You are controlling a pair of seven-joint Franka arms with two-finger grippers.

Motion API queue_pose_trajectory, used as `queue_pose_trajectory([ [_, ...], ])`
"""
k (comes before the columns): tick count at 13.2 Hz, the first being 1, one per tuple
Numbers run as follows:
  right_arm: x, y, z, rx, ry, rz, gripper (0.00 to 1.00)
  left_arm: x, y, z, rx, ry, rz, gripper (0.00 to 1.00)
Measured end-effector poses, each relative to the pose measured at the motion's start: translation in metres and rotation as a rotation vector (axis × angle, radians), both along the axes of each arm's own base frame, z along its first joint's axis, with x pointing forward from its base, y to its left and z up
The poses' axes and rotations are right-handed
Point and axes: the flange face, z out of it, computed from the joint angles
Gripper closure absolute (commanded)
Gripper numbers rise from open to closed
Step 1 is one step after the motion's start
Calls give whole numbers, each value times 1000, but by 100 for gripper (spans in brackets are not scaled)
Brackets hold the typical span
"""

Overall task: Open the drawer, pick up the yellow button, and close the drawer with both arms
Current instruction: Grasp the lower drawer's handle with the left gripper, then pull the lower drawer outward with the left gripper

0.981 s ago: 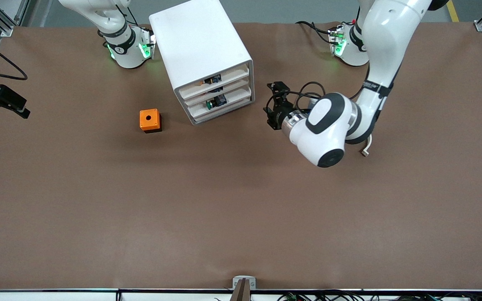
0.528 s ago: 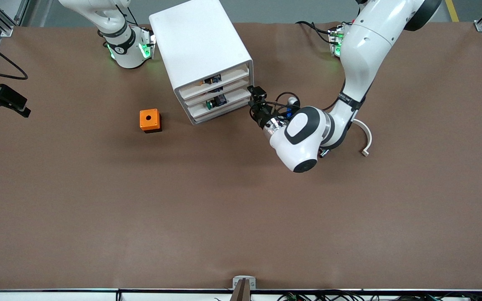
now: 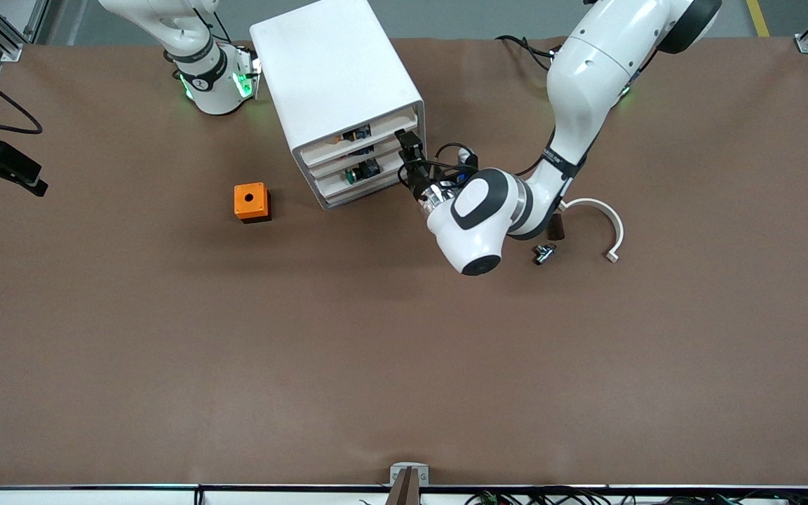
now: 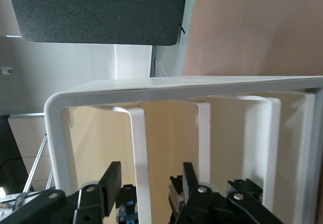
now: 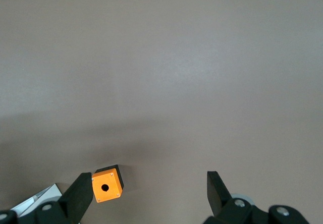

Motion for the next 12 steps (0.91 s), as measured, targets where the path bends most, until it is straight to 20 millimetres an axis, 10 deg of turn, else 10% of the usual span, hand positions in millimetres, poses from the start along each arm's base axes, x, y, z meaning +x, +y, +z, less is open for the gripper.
queue_pose_trajectory([
  [6, 0, 0, 0, 0, 2, 0, 0, -18, -19, -2, -15, 24, -18, 91],
  [12, 0, 5, 0, 1, 1, -25, 0, 4, -4, 2, -4, 7, 23, 96],
])
